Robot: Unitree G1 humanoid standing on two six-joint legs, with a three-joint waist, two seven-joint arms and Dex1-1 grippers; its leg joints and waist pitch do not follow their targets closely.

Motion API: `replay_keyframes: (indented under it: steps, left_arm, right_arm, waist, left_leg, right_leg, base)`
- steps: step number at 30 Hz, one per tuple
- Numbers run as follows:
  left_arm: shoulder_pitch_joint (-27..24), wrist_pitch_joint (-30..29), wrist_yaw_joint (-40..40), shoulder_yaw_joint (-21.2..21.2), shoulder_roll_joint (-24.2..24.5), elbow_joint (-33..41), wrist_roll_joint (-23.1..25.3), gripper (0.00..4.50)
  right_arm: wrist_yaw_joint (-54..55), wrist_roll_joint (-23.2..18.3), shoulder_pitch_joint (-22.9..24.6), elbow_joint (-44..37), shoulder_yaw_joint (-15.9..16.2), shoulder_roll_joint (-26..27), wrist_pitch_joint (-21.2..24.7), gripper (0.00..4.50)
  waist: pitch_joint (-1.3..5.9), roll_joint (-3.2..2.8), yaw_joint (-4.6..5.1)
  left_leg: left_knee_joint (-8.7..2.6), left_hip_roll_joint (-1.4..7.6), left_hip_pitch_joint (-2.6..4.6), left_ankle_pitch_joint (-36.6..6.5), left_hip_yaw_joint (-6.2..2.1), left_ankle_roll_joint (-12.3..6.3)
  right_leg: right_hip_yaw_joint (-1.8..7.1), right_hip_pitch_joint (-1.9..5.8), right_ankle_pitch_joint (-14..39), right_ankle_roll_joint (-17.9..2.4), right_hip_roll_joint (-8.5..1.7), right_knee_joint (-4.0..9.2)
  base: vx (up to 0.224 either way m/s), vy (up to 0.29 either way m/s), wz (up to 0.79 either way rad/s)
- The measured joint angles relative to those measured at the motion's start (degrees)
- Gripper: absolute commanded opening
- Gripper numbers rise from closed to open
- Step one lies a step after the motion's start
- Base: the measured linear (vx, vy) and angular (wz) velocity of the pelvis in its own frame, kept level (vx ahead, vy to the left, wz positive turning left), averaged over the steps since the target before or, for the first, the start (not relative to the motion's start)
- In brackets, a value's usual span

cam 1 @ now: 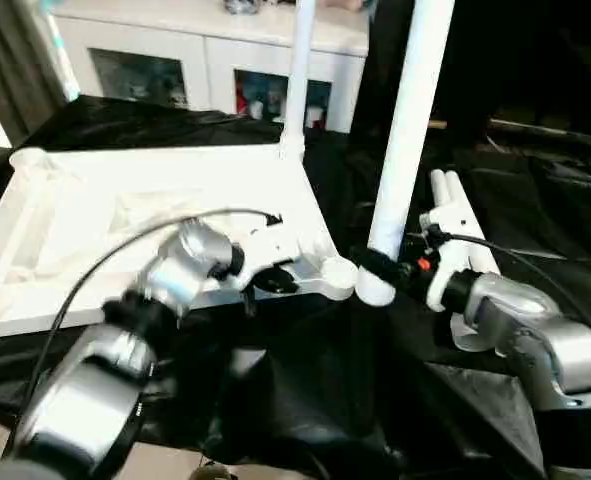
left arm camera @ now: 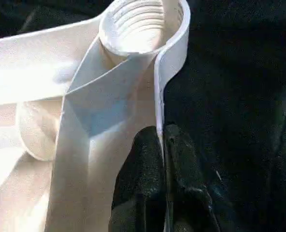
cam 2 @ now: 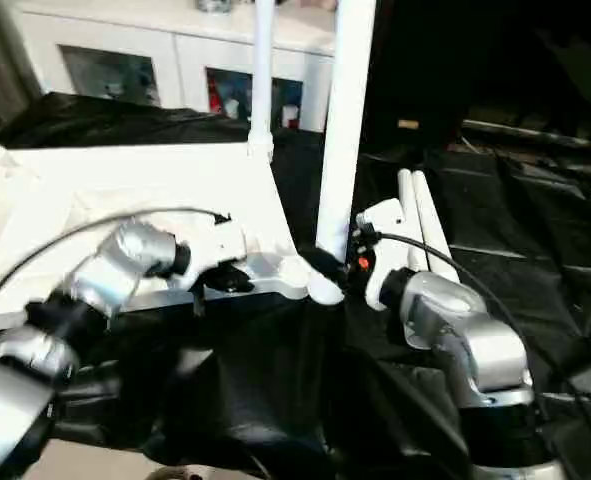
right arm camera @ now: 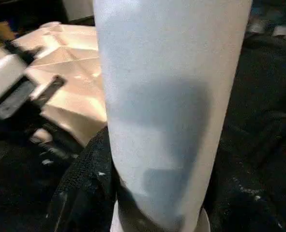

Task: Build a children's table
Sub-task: Rotate table base, then insert table leg to table base

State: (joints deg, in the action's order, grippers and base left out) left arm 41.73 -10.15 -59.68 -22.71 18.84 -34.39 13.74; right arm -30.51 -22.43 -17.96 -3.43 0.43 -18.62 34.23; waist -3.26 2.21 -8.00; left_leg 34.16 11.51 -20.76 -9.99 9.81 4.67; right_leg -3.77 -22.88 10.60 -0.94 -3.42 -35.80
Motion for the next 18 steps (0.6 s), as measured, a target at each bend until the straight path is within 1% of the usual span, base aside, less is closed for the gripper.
replay_keyframes:
  steps: [3,4,6,9,12,16,18]
  left_arm:
    - [-3.78,-2.43,1.42,1.16,-0.55,5.73,-0.65,0.00]
    - [-4.56,-3.34,1.57,1.41,-0.89,7.10,-0.86,0.00]
    - [-6.06,-4.93,2.00,2.22,-2.11,8.72,-2.43,0.00]
    - [-7.68,-6.06,2.58,3.22,-3.17,9.85,-4.35,0.00]
    - [-8.74,-7.36,2.58,3.27,-2.54,11.78,-4.99,0.00]
    - [-9.55,-8.20,2.02,2.75,-0.90,13.67,-4.68,0.00]
    - [-9.47,-8.19,1.35,2.53,-0.27,13.84,-4.57,0.00]
  right_arm:
    - [0.50,0.33,-0.01,0.45,-0.22,0.81,-2.73,1.93]
    - [0.75,0.29,-0.01,0.46,-0.51,1.21,-3.00,1.93]
    - [1.28,-0.07,-0.15,1.04,-1.33,2.27,-3.20,1.93]
    - [1.13,-0.41,-0.15,2.49,-1.65,2.43,-3.22,1.93]
    - [-0.35,-0.42,-0.35,4.41,-1.36,2.71,-3.52,1.93]
    - [-2.52,-0.26,-2.33,7.06,0.69,2.66,-3.22,1.93]
    - [-3.28,0.26,-4.25,8.71,1.68,2.47,-3.25,1.93]
  waist:
    - [0.04,-0.04,0.12]
    - [0.04,-0.04,0.11]
    - [0.05,-0.05,0.11]
    - [0.04,-0.05,-0.01]
    - [0.04,-0.05,0.13]
    - [0.04,-0.05,1.31]
    - [0.05,-0.04,1.68]
  left_leg:
    - [-0.02,0.00,-0.04,0.00,0.01,0.00]
    - [-0.02,0.00,-0.06,0.00,0.01,0.00]
    - [-0.03,0.00,-0.11,0.00,0.01,-0.01]
    - [-0.03,0.00,-0.23,-0.03,0.01,-0.05]
    - [-0.06,0.00,-0.22,-0.04,0.01,-0.07]
    - [-0.15,0.00,-0.20,-0.04,0.01,-0.06]
    - [-0.15,0.00,-0.17,-0.04,0.01,-0.06]
  right_leg:
    - [0.00,-0.01,0.00,0.00,-0.01,0.06]
    - [-0.01,-0.01,0.00,0.00,-0.01,0.07]
    - [0.00,-0.04,-0.04,-0.07,-0.01,0.09]
    - [-0.01,-0.08,-0.07,-0.13,-0.01,0.15]
    - [-0.02,-0.11,-0.04,-0.12,0.00,0.16]
    - [-0.02,-0.11,-0.02,-0.09,0.01,0.19]
    - [-0.02,-0.10,-0.01,-0.07,0.01,0.19]
  base:
    - [0.000,0.000,0.00]
    - [0.000,0.000,0.00]
    - [0.000,0.000,0.00]
    - [0.000,0.000,0.00]
    - [0.000,0.000,0.00]
    - [0.000,0.000,0.00]
    - [0.000,0.000,0.00]
